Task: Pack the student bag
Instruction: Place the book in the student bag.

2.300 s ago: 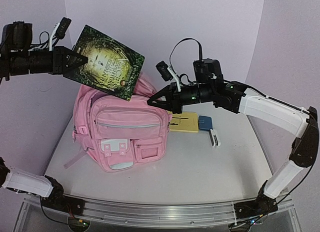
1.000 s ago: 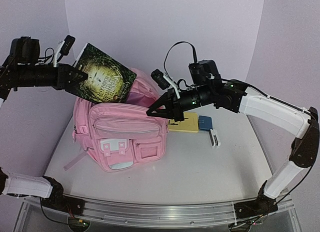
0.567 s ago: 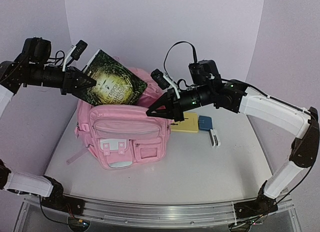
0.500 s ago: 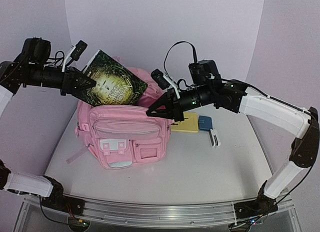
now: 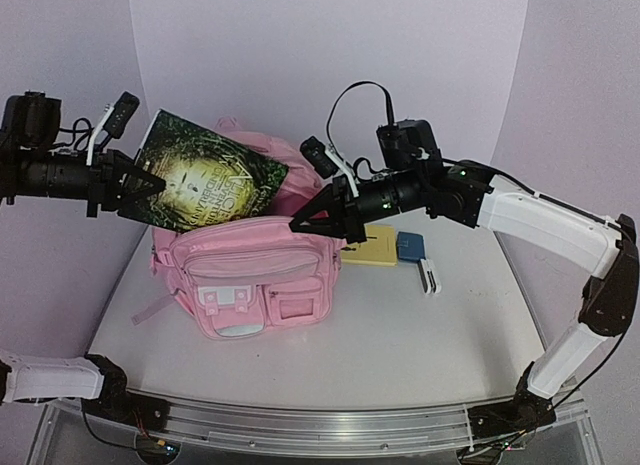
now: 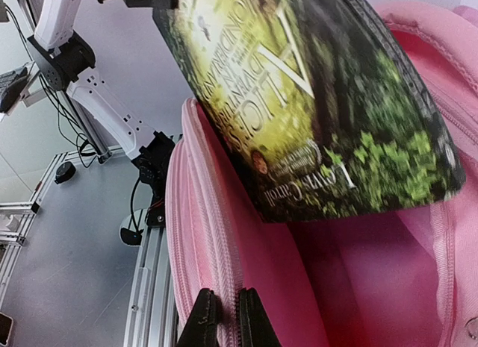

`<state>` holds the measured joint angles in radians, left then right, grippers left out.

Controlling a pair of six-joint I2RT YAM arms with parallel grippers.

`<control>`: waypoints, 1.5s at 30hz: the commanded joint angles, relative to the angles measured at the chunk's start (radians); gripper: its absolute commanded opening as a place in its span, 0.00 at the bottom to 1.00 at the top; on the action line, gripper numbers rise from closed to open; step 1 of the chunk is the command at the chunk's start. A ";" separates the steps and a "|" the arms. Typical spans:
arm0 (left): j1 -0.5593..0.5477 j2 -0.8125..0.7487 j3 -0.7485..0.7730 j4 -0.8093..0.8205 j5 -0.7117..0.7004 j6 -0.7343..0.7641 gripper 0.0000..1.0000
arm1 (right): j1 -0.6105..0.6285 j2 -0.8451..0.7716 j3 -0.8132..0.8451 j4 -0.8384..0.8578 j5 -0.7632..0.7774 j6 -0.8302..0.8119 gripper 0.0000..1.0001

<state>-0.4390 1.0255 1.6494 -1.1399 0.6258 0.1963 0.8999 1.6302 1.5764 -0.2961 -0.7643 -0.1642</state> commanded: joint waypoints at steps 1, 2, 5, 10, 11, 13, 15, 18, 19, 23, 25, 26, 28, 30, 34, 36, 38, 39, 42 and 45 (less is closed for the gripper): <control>-0.012 -0.107 0.007 0.109 0.054 -0.045 0.00 | 0.004 0.028 -0.014 0.013 0.039 0.031 0.00; -0.012 -0.103 0.013 0.099 0.055 -0.046 0.00 | 0.005 0.028 -0.015 0.015 0.039 0.033 0.00; -0.013 -0.068 0.035 0.041 0.066 -0.040 0.01 | 0.005 0.024 -0.018 0.017 0.043 0.035 0.00; -0.012 -0.012 0.015 -0.014 0.077 -0.037 0.02 | 0.005 0.009 -0.033 0.023 0.048 0.039 0.00; -0.012 0.000 0.007 -0.019 0.078 -0.036 0.02 | 0.005 0.006 -0.036 0.023 0.048 0.040 0.00; -0.012 0.023 -0.003 -0.028 0.085 -0.032 0.02 | 0.005 0.002 -0.042 0.024 0.049 0.041 0.00; -0.012 0.050 -0.003 -0.047 0.090 -0.025 0.03 | 0.005 -0.001 -0.045 0.026 0.049 0.041 0.00; -0.012 0.093 0.002 -0.086 0.070 -0.011 0.06 | 0.005 -0.004 -0.051 0.028 0.050 0.041 0.00; -0.012 0.104 0.002 -0.097 0.060 -0.010 0.07 | 0.005 -0.004 -0.053 0.029 0.051 0.041 0.00; -0.012 0.130 -0.002 -0.117 0.025 -0.010 0.10 | 0.005 -0.005 -0.059 0.034 0.056 0.041 0.00; -0.012 0.129 -0.003 -0.107 0.015 -0.015 0.16 | 0.005 -0.007 -0.063 0.042 0.067 0.044 0.00; -0.012 0.126 -0.003 -0.096 0.008 -0.020 0.20 | 0.005 -0.011 -0.065 0.049 0.074 0.047 0.00; -0.013 0.116 -0.005 -0.074 -0.010 -0.031 0.32 | 0.005 -0.017 -0.073 0.066 0.088 0.054 0.00; -0.013 0.102 -0.011 -0.045 -0.035 -0.042 0.42 | 0.005 -0.021 -0.079 0.081 0.100 0.060 0.00; -0.012 0.085 -0.015 -0.001 -0.091 -0.069 0.52 | 0.004 -0.018 -0.084 0.104 0.109 0.068 0.00; -0.012 0.080 -0.015 0.021 -0.124 -0.086 0.57 | 0.004 -0.019 -0.089 0.125 0.119 0.081 0.00; -0.013 0.071 -0.022 0.054 -0.148 -0.102 0.62 | 0.004 -0.024 -0.099 0.154 0.141 0.100 0.00; -0.014 0.064 -0.028 0.073 -0.144 -0.110 0.65 | 0.005 -0.028 -0.104 0.171 0.158 0.115 0.00; -0.012 0.050 -0.060 0.131 -0.076 -0.122 0.72 | 0.005 -0.043 -0.126 0.234 0.190 0.140 0.04; -0.012 0.040 -0.089 0.187 -0.044 -0.156 0.77 | 0.005 -0.055 -0.132 0.283 0.244 0.185 0.17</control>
<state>-0.4488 1.0877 1.5927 -1.0780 0.5340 0.0897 0.9031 1.6020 1.4719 -0.0619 -0.6207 -0.0542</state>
